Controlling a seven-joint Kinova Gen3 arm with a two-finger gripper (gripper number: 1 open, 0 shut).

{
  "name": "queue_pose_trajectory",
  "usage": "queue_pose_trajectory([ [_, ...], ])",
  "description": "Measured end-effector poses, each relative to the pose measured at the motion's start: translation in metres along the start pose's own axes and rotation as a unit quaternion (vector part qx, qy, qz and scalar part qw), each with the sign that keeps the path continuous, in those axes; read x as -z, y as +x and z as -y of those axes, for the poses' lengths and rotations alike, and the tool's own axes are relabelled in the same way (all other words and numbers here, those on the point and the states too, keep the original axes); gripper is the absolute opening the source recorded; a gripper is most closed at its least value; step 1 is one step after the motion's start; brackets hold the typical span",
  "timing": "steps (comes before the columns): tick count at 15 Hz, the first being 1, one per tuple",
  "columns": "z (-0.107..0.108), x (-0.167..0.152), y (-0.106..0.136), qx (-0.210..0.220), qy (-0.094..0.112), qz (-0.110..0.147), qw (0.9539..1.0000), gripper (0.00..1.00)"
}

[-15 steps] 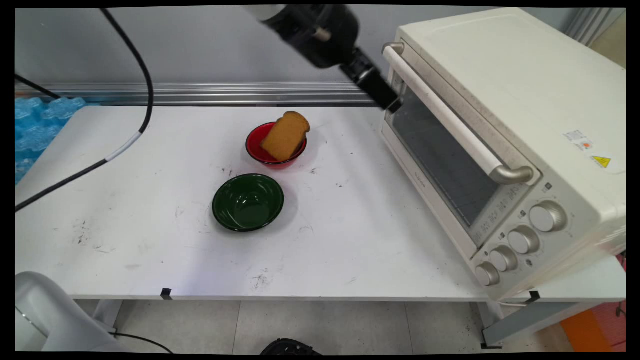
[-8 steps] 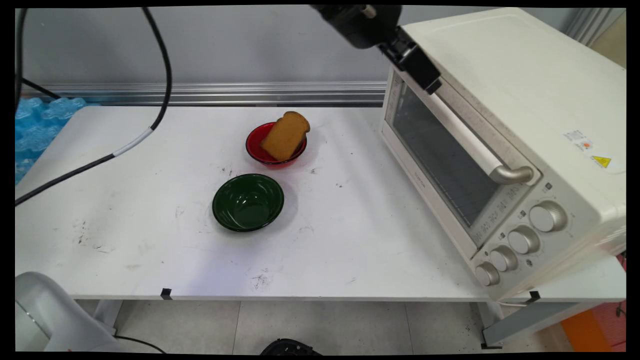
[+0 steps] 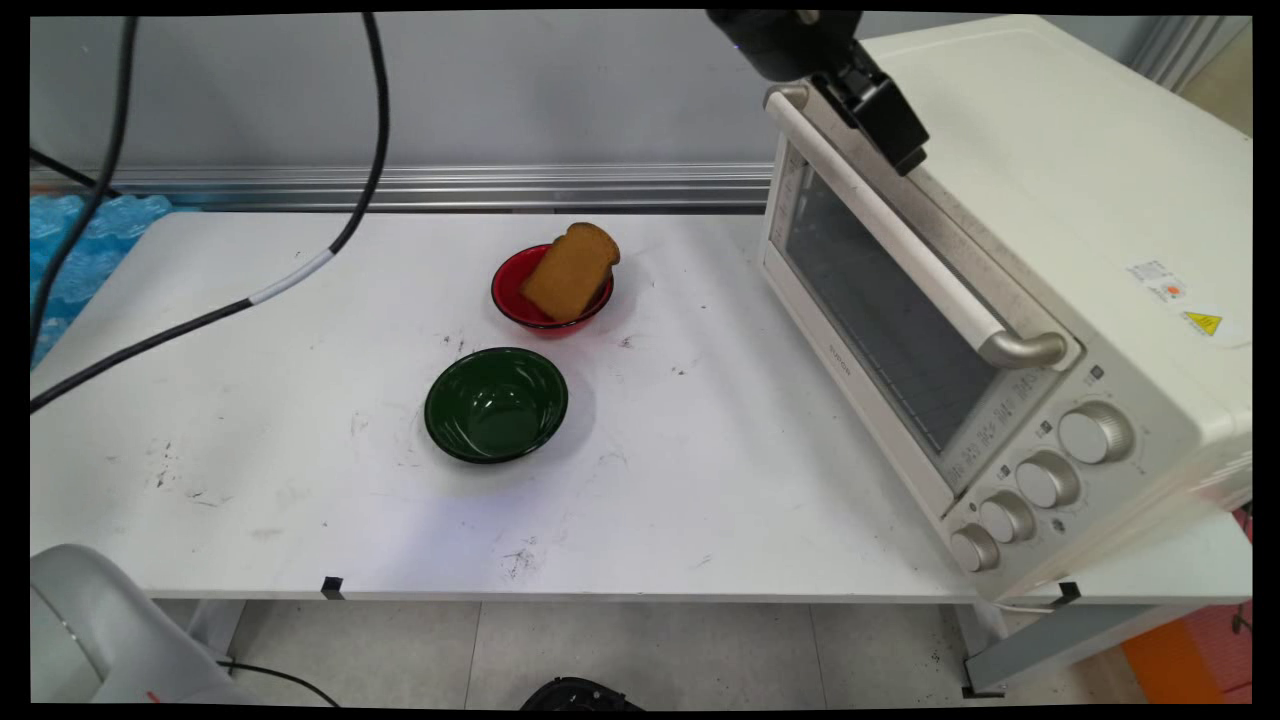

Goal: Open the oven

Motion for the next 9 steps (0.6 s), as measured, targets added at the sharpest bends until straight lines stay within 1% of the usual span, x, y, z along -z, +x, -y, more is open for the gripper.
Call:
queue_pose_trajectory([
  [4,-0.003,-0.021,0.009,-0.001,0.0,0.006,1.0,1.0],
  [5,-0.004,-0.024,0.011,-0.001,0.0,0.008,1.0,0.0],
  [9,-0.006,-0.035,0.014,-0.005,-0.002,0.016,0.9999,0.0],
])
